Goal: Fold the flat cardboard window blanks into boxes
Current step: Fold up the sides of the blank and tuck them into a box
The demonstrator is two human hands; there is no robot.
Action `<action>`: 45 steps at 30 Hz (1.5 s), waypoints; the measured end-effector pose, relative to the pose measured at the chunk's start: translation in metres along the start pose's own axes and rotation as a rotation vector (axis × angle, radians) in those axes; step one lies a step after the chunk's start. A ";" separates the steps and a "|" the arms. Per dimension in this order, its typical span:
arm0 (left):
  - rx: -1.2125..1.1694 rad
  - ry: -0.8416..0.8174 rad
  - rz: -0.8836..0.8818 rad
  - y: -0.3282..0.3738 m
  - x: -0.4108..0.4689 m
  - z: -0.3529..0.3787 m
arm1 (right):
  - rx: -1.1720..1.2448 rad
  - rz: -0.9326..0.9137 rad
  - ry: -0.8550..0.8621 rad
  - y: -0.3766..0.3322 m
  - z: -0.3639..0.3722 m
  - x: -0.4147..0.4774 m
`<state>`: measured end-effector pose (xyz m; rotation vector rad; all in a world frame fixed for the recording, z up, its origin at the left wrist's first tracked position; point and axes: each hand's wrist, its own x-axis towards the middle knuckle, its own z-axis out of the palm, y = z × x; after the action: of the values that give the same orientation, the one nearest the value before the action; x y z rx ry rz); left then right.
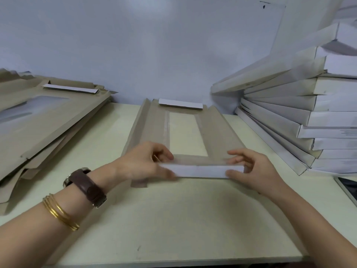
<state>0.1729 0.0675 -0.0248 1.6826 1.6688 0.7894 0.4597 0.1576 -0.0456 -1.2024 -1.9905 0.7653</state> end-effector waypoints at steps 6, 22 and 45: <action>0.729 -0.205 0.114 0.008 -0.001 0.036 | -0.670 -0.252 -0.315 -0.016 0.017 -0.018; 0.730 -0.147 0.216 -0.024 0.005 0.071 | -0.627 -0.331 -0.560 -0.023 0.079 -0.017; 0.814 -0.253 0.165 -0.037 -0.016 0.042 | -0.750 -0.271 -0.580 0.010 0.040 -0.033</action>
<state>0.1824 0.0503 -0.0793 2.3572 1.7957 -0.0920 0.4442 0.1266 -0.0855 -1.1224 -3.0153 0.2193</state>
